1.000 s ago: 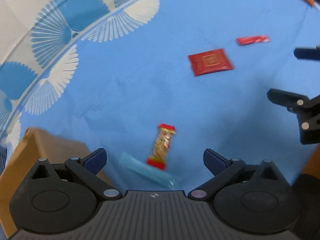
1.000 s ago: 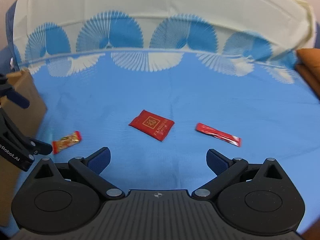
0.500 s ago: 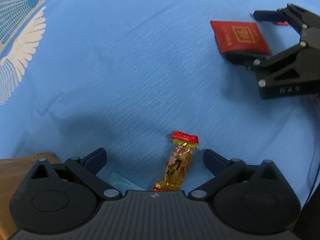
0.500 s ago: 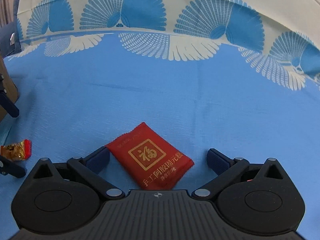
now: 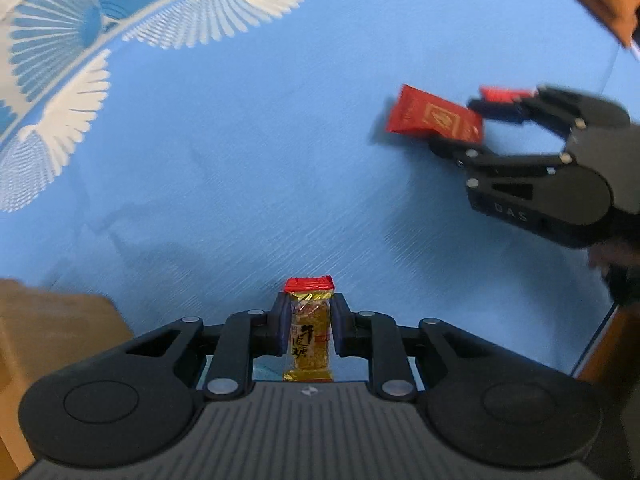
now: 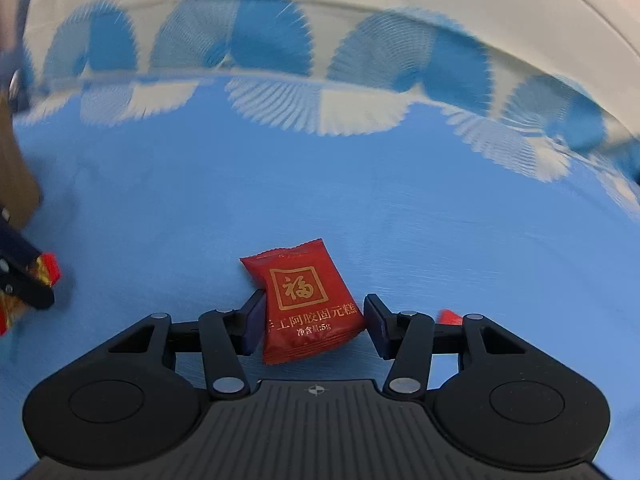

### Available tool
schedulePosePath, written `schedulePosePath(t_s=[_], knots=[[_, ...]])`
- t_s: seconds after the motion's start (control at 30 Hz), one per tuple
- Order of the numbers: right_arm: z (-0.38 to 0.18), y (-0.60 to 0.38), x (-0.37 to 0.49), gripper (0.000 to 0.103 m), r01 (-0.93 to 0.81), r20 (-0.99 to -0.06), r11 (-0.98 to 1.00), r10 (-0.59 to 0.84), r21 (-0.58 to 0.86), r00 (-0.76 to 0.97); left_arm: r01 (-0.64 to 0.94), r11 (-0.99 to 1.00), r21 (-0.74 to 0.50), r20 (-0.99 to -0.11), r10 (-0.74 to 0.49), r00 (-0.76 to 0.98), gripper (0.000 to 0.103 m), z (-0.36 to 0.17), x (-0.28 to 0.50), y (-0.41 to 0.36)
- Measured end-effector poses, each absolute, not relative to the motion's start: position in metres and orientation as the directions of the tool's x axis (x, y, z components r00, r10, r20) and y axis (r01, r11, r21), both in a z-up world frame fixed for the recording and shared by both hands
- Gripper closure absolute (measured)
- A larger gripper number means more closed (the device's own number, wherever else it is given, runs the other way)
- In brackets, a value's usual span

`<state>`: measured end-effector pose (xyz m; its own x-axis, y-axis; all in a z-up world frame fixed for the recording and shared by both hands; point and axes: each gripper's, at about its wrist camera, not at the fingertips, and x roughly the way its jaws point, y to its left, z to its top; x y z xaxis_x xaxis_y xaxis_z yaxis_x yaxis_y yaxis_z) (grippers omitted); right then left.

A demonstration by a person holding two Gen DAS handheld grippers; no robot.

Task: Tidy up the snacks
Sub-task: 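Grasp the gold-wrapped candy with left tool while right tool grasps red square packet, then carry the gold candy and red packet over the cardboard box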

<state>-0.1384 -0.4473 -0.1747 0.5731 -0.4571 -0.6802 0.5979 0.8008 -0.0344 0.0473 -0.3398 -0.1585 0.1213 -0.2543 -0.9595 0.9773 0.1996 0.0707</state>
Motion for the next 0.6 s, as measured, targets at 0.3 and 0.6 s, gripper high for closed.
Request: schedulePosePath(t_s=[0.3, 0.6], knots=[[-0.083, -0.383, -0.189, 0.049, 0.649, -0.531, 0.76, -0.535, 0.038, 0.658, 0.949, 0.312, 0.05, -0.903, -0.392, 0.176, 0.08, -0.07, 0.024, -0.283], [-0.002, -0.262, -0.228, 0.049, 0.561, -0.407, 0.819, -0.475, 0.12, 0.78, 0.912, 0.406, 0.054, -0.844, -0.47, 0.259, 0.08, 0.008, -0.038, -0.158]])
